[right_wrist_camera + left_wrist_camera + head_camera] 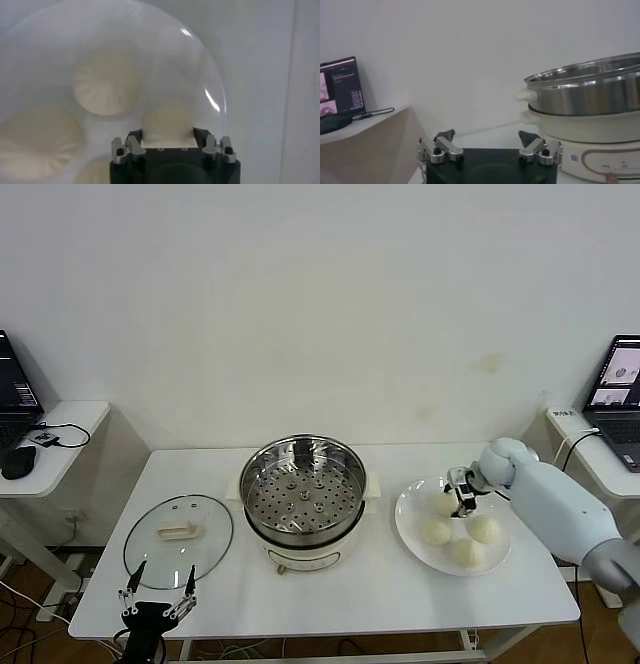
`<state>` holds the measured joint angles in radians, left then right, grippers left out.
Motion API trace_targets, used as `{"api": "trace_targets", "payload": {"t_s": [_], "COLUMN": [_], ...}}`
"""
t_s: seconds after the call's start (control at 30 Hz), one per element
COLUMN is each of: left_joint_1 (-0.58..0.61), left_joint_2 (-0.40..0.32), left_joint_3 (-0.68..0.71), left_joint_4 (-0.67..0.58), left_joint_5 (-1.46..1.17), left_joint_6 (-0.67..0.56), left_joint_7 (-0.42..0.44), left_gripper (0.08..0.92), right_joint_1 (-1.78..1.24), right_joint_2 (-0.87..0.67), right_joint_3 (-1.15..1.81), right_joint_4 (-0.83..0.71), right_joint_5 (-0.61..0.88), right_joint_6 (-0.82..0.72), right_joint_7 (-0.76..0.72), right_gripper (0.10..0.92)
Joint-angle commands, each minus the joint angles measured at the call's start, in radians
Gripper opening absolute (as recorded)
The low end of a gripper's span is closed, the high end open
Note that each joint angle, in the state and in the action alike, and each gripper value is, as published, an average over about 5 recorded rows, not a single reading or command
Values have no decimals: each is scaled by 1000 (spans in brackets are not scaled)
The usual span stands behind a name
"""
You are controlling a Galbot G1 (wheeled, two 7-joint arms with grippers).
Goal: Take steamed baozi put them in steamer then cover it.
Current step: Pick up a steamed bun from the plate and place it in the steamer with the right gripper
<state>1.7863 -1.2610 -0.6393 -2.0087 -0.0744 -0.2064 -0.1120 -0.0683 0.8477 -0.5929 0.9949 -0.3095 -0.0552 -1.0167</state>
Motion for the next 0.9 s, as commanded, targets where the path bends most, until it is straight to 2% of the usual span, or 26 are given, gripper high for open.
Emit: {"api": "trace_targets", "payload": {"t_s": [0.03,0.17,0.3,0.5,0.7,0.9], "left_joint_1": [-1,-3,-3,-9,-5,-8], "left_joint_2": [7,16,26,33,33,32], "left_joint_3": [0,-2,-4,-9,-21,-21], "left_joint_4": [-4,-4,-6,0,-6,9], "left_joint_5": [-3,-16,-59,-92,-109,-109], "left_joint_6": [1,0,5,5,10,9], "left_joint_7": [1,0,2,3,2,0], "left_gripper": [823,823,823,823,823,823], "right_joint_1": [170,320,467,633,672,646], "right_joint_2": [-129,-151,-104,31,202,358], "right_joint_3": [-152,-253,-339,-429,-487,-551], "right_joint_4": [192,212,210,205,168,156], "right_joint_5": [194,279,370,465,550,553], "right_joint_6": [-45,-47,-43,-34,-2,67], "right_joint_7": [-23,-28,-12,14,43,84], "right_gripper": [654,660,659,661,662,662]}}
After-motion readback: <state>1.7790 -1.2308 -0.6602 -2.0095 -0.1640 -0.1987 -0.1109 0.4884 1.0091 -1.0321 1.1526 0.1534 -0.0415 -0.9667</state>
